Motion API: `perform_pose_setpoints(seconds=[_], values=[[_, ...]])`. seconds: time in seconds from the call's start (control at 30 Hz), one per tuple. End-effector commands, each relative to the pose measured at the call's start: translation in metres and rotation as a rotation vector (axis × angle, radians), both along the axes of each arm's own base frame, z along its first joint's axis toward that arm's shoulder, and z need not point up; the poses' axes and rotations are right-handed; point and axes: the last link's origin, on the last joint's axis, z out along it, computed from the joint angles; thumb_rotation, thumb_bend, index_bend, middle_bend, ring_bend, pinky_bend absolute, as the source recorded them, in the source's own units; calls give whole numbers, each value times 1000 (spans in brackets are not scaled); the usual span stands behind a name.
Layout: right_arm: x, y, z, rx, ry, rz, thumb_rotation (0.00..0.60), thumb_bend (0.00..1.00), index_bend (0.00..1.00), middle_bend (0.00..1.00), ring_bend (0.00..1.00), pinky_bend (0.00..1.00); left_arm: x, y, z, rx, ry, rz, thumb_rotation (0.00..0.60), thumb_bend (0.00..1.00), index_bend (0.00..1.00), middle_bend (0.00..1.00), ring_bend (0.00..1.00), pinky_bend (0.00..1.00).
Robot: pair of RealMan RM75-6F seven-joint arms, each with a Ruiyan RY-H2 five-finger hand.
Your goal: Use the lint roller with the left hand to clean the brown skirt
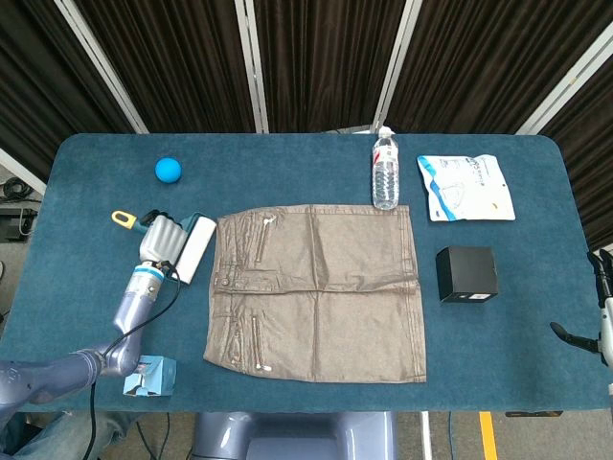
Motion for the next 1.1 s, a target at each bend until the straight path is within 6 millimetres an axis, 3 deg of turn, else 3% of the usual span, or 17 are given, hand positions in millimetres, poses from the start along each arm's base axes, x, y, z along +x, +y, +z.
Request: perform_pose_setpoints(seconds=[0.03,0.13,0.23,0.4,0.5,0.6,0.67,0.8,1.1], values=[[1,0,-1,2,0,2,600,0,0,0,0,0,-11,-2,3,2,-38,40,600,182,308,266,252,347],[2,0,-2,3,-1,7,600,0,0,0,0,0,-19,-8,6,13,-110,107,600,44,89,85,119,205],[3,1,-2,7,-2,13,600,0,0,0,0,0,-21,-12,13,41,-180,132,600,24,3,1,26,104],[4,1,-2,10,-10,27,600,0,0,0,0,0,-20,-21,38,111,-383,148,600,19,0,0,0,14],[5,2,-2,14,-14,34,600,0,0,0,0,0,-16,-32,67,197,-617,119,600,15,0,0,0,0],[8,3,-3,22,-16,51,600,0,0,0,0,0,-18,-59,95,261,-833,60,600,7,0,0,0,0],[10,3,-4,24,-12,59,600,0,0,0,0,0,-20,-71,104,271,-889,43,600,2,0,0,0,0],[11,2,-7,36,1,71,600,0,0,0,0,0,-30,-101,118,273,-956,33,600,0,0,0,0,0],[14,4,-7,29,24,91,600,0,0,0,0,0,-47,-171,129,293,-1047,58,600,0,0,0,0,0]])
